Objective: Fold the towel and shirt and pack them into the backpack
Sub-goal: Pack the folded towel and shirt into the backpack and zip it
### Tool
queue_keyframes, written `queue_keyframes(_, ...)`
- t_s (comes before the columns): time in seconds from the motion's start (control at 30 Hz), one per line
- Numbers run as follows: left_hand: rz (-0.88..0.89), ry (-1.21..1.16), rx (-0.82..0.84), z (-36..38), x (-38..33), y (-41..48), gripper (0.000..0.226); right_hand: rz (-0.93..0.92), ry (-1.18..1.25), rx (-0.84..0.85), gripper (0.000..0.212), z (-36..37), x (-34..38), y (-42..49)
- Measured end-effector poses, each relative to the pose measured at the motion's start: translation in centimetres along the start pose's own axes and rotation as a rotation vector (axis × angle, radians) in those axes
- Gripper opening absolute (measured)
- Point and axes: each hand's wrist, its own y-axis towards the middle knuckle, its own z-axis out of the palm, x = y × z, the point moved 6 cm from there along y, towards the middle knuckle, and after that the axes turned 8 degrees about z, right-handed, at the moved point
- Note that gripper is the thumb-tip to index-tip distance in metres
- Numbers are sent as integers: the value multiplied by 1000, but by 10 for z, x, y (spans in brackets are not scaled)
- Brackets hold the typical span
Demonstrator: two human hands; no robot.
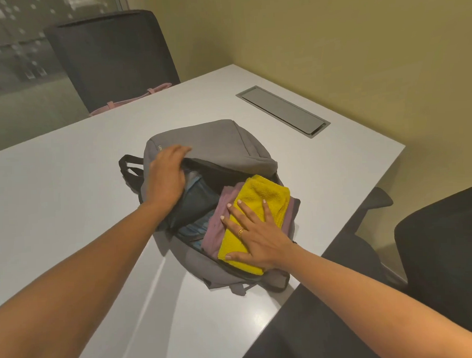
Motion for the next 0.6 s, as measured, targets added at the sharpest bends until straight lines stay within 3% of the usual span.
queue_keyframes(0.1, 467, 314, 86, 24, -34, -15, 58, 25, 22, 43, 78, 2, 0, 0)
queue_keyframes(0.2, 644, 449, 196, 44, -44, -33, 57, 37, 44, 41, 77, 3, 1, 0)
queue_keyframes(0.43, 584, 616, 399, 66, -33, -37, 68, -122, 55, 3, 89, 0, -3, -3)
queue_keyframes(0.6, 506, 549, 337, 58, -31, -28, 80, -224, -107, -69, 87, 0, -13, -4)
